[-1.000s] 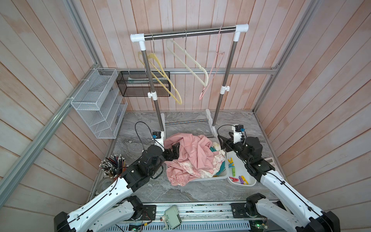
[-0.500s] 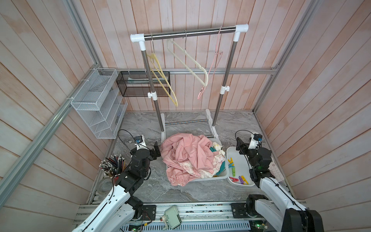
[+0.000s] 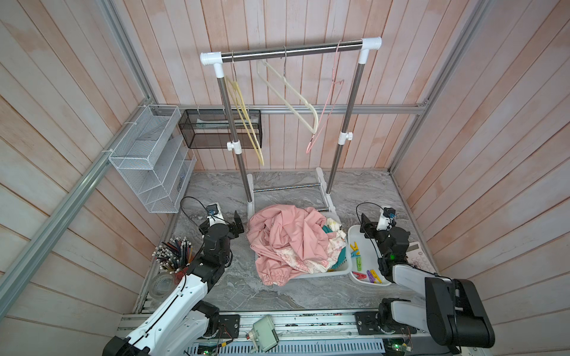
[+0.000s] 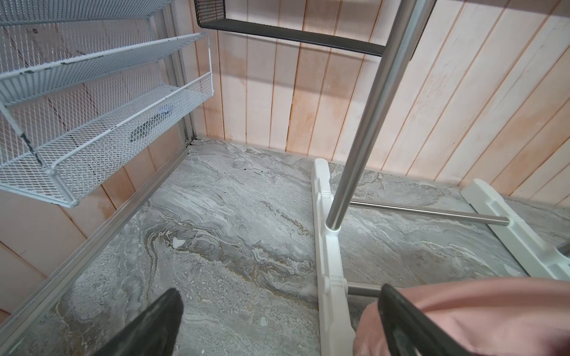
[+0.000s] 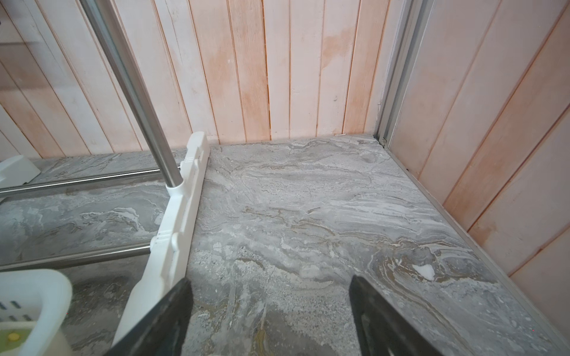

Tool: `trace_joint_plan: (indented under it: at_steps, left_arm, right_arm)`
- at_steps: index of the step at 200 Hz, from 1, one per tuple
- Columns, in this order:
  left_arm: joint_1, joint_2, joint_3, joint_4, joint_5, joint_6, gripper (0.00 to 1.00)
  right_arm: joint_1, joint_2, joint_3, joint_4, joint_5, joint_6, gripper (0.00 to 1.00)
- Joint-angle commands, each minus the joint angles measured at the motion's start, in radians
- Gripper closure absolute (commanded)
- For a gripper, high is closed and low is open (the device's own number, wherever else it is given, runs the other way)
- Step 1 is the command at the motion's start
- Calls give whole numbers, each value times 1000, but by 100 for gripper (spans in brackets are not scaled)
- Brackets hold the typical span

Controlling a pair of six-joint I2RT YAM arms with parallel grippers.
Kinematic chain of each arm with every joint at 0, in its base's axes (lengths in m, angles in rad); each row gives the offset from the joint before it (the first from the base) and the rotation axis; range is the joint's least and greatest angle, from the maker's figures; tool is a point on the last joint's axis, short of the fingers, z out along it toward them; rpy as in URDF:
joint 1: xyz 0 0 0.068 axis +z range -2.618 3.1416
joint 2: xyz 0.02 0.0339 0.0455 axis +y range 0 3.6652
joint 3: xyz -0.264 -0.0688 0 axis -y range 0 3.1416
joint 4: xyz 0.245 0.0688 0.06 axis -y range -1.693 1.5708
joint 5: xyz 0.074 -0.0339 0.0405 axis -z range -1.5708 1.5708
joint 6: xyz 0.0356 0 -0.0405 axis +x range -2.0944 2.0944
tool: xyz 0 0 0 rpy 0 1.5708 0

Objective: Remove the clothespins securing jackets to the hanger
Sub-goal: Reset both arms

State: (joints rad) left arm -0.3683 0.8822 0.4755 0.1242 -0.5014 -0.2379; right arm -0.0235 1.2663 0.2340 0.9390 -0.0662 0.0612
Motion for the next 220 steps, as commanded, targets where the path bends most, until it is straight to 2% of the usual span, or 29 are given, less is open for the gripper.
trace_joint_plan:
  at_steps: [1,18,51,72,87,103,110,130,143,174,198,200,202,204,220]
  left_arm:
    - [11,24,-41,126,24,43,0]
    - [31,59,-71,213,34,84,0]
    - [112,151,-110,332,59,100,0]
    - [118,203,-154,480,69,137,0]
    - [122,245,-171,550,99,182,0]
    - [136,287,-174,585,76,171,0]
    - [158,302,-178,607,102,167,0]
    - [234,372,-194,698,198,128,1]
    - [286,421,-194,740,280,141,4]
    - [357,495,-193,850,375,202,11]
    - [421,579,-200,939,487,168,12]
    - [422,590,-205,951,495,167,11]
    - [423,600,-207,963,500,167,3]
    - [423,611,-209,976,503,168,1]
    - [423,678,-219,1078,513,176,0]
  right_arm:
    - [-9,38,-16,110,21,-27,18]
    - [-9,73,-15,141,20,-26,18]
    - [-10,113,46,73,-3,-53,18]
    - [-10,142,75,48,-29,-80,18]
    - [-12,208,17,205,-8,-79,18]
    - [-21,291,-33,408,20,-44,18]
    - [-22,293,-33,417,21,-40,18]
    - [-27,244,14,242,5,-53,18]
    - [-28,258,4,286,15,-39,17]
    - [-29,254,11,264,20,-40,15]
    - [-29,252,11,258,20,-40,15]
    - [-30,251,11,259,20,-39,15]
    - [-30,252,13,258,20,-41,15]
    - [-30,252,13,258,20,-41,15]
    - [-30,251,13,258,20,-40,15]
